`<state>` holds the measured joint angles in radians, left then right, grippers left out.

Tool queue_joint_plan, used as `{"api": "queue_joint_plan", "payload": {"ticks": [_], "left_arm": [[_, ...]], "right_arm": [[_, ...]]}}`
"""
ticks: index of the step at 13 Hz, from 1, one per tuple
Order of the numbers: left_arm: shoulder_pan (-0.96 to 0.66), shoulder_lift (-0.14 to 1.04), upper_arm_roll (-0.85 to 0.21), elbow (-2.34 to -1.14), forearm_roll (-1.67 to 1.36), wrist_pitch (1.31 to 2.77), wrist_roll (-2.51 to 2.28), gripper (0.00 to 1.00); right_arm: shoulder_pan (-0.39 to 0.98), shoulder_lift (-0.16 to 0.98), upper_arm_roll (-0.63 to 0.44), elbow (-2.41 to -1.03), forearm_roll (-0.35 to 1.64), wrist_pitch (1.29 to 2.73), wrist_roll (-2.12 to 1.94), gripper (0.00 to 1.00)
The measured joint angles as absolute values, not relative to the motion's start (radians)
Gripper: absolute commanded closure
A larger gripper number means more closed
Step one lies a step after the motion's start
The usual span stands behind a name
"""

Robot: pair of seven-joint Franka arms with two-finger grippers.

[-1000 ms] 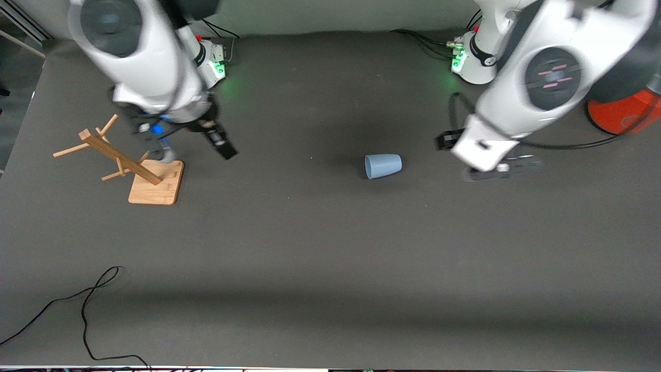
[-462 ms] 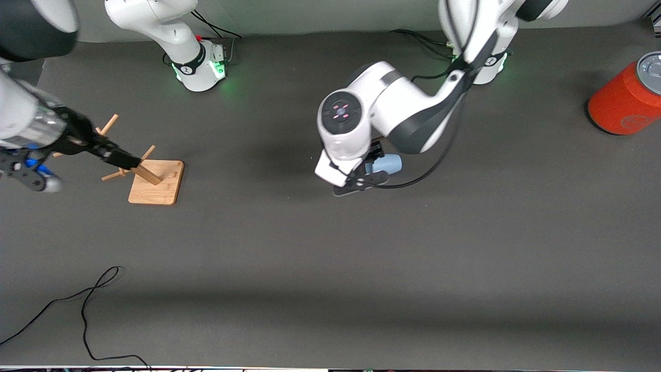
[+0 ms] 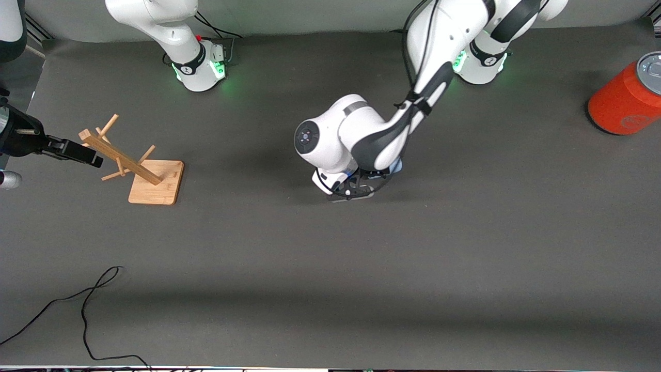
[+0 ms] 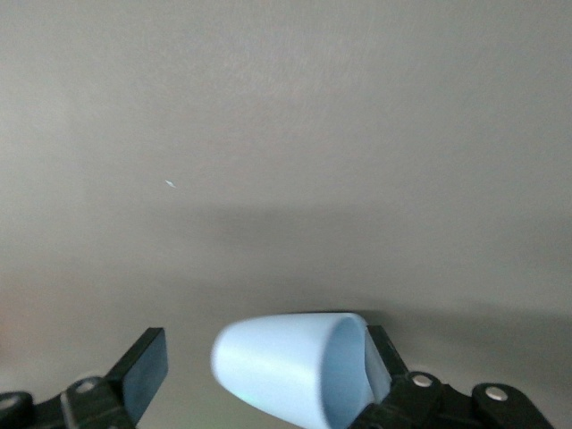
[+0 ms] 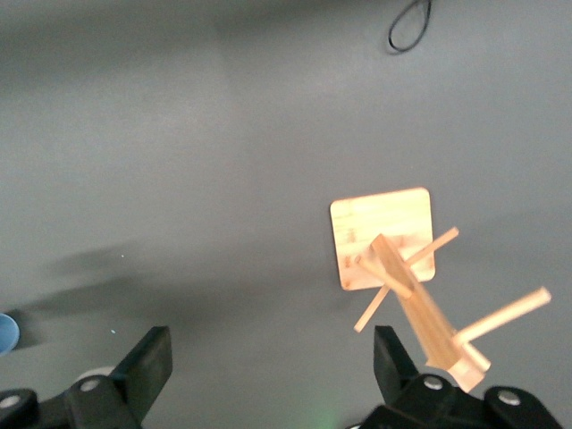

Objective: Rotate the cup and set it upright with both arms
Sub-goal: 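Grasp the rim of the lying blue cup with the left gripper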

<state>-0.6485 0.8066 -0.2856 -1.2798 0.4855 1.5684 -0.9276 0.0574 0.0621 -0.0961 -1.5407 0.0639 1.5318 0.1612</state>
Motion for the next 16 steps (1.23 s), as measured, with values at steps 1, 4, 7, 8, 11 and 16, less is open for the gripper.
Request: {"api": "queue_joint_plan", "payload": {"ticks": [1,4,7,8,11,16], "left_arm": [[-0.671,0.829,-0.286,-1.287,0.522,1.555,-0.889,0.04],[-0.720,0.870,-0.285,-1.288,0.562,1.541,-0.784,0.06],[-0.727,0.871,-0.284,-1.288,0.599,1.510,-0.704,0.10],[-0.727,0.872,-0.284,-1.289,0.609,1.502,-0.688,0.14],[-0.731,0.883,-0.284,-1.301,0.635,1.485,-0.668,0.43],[-0.754,0.901,-0.284,-1.306,0.651,1.464,-0.662,1.00]], "right_arm": [[0.047,0.060,-0.092,-1.548,0.052,1.549,0.118,0.00],[0.007,0.056,-0.054,-1.555,0.032,1.568,0.067,0.00],[0.005,0.053,-0.043,-1.555,0.029,1.568,0.065,0.00],[0.005,0.053,-0.043,-1.555,0.028,1.569,0.064,0.00],[0.005,0.053,-0.043,-1.556,0.027,1.569,0.062,0.00],[0.007,0.053,-0.043,-1.556,0.027,1.569,0.057,0.00]]}}
